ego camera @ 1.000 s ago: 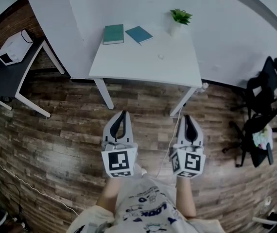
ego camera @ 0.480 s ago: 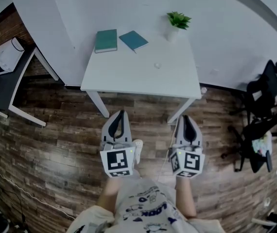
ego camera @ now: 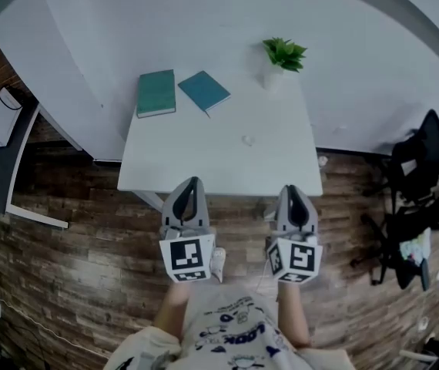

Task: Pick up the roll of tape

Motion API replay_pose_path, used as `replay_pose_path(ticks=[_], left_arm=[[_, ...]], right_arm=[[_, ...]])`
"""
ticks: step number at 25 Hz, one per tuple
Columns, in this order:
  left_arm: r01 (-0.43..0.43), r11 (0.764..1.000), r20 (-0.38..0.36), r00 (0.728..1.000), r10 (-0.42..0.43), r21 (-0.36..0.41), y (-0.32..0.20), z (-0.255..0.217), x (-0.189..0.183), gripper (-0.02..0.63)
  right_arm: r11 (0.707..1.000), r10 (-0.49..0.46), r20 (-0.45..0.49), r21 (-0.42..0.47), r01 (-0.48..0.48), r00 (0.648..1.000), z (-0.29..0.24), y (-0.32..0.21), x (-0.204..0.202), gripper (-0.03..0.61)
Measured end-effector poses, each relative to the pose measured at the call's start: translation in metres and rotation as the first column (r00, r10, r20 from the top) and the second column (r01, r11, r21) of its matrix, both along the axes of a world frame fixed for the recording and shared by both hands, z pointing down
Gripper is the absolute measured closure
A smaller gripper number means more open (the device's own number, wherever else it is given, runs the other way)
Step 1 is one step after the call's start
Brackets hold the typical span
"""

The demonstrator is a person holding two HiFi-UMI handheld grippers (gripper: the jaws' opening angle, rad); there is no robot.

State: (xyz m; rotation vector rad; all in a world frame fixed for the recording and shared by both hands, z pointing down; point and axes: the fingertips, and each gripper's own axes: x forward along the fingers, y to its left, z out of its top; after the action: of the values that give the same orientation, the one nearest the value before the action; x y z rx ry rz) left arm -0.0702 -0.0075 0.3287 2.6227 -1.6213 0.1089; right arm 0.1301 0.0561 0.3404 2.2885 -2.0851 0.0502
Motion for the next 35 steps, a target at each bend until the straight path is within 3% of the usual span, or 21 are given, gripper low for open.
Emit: replay_pose_path(ticks=[6,13,19,24,28,31,35], left_arm=[[-0.029,1.0,0.035,0.999,0.03,-0.011,-0.071,0.007,0.013,0.612],[-0.032,0.996,0.055,0.998,0.036,-0.077,-0.11,0.032,0.018,0.612],[0.004,0.99,0.058,0.998,0.004,-0.141,-0.148,0.055,0.027,0.612],[0.019,0.984,0.108,0.994,0.001,-0.179,-0.172,0.081,0.04,0.612],[0.047,0.97,0.125,0.992,-0.018,-0.237,-0.181,0.108,0.048,0.612],[0.064,0.956,0.136,0.99,-0.026,-0.287,-0.191,0.128,0.054,0.612],[0.081,0.936,0.146,0.989,-0.033,-0.342,-0.203,0.15,0.063,0.612]], right_arm=[[0.999,0.021,0.006,-0.034,-0.021,1.0,0.009,-0.066,0.011,0.549],[0.992,0.025,0.038,-0.126,-0.02,0.999,0.04,-0.111,0.015,0.548],[0.977,-0.035,0.032,-0.21,0.041,0.999,0.064,-0.159,0.022,0.548],[0.959,-0.081,0.021,-0.272,0.083,0.997,0.095,-0.191,0.034,0.548],[0.918,-0.123,0.024,-0.377,0.123,0.992,0.127,-0.204,0.042,0.545],[0.884,-0.161,0.048,-0.438,0.165,0.986,0.151,-0.219,0.044,0.471],[0.834,-0.211,0.055,-0.51,0.209,0.976,0.181,-0.235,0.043,0.449]])
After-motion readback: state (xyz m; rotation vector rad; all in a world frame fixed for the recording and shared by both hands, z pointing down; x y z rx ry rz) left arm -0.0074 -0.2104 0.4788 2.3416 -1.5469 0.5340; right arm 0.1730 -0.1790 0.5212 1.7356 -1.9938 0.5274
